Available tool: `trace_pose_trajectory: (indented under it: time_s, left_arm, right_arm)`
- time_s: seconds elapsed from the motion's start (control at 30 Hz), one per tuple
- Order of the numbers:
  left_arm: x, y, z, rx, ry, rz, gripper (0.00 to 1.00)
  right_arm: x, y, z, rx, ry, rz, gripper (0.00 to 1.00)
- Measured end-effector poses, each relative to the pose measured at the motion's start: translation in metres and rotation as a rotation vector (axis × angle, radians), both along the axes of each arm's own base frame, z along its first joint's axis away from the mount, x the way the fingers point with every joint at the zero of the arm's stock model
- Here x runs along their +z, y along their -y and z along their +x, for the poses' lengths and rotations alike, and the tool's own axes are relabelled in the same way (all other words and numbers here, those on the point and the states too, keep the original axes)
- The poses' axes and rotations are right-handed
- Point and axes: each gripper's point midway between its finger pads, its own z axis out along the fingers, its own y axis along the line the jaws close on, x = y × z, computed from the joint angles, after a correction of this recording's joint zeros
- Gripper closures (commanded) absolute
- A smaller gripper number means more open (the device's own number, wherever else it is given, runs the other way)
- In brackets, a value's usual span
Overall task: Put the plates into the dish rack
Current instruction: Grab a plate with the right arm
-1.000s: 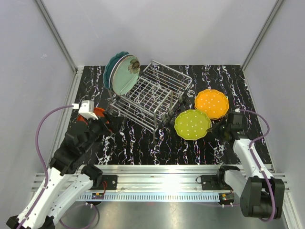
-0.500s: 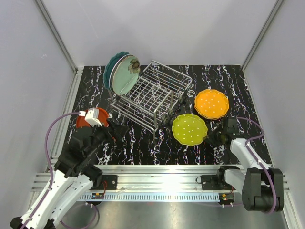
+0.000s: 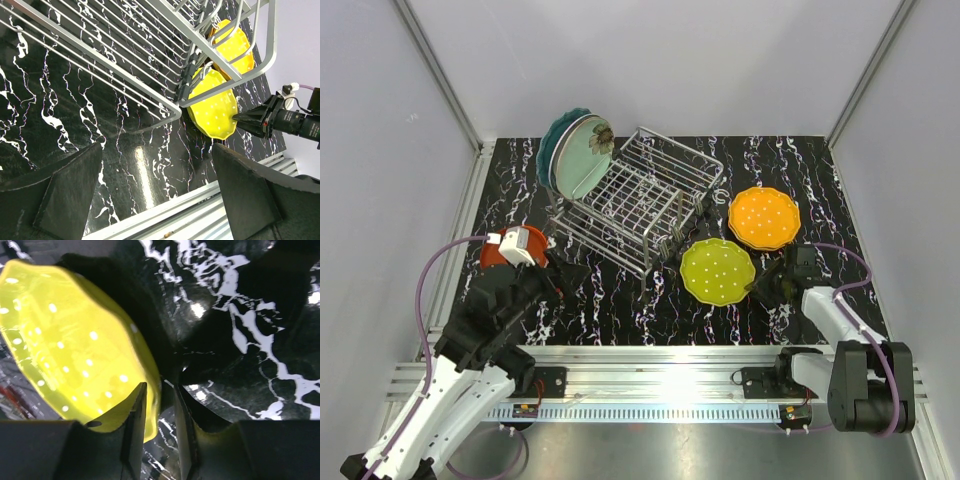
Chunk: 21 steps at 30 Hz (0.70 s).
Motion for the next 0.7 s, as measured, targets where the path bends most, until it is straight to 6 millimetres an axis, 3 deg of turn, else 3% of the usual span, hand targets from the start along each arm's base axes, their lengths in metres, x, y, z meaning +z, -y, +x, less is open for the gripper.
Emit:
trace_pose_trajectory:
  time_s: [0.17, 0.4, 0.7]
  left_arm:
    - [-0.001, 0.0, 0.0, -0.001, 0.001, 0.006, 0.06]
    - [-0.002, 0.0, 0.001, -0.003, -0.002, 0.013, 0.06]
    - [-0.002, 0.0, 0.001, -0.005, 0.0, 0.018, 0.06]
  right_arm:
    - [-0.007, 0.004, -0.001, -0.005, -0.022, -0.022, 0.66]
    - [-0.007, 0.005, 0.014, -0.007, -0.003, -0.031, 0.66]
    - [-0.007, 0.004, 0.023, 0.009, 0.011, -0.04, 0.85]
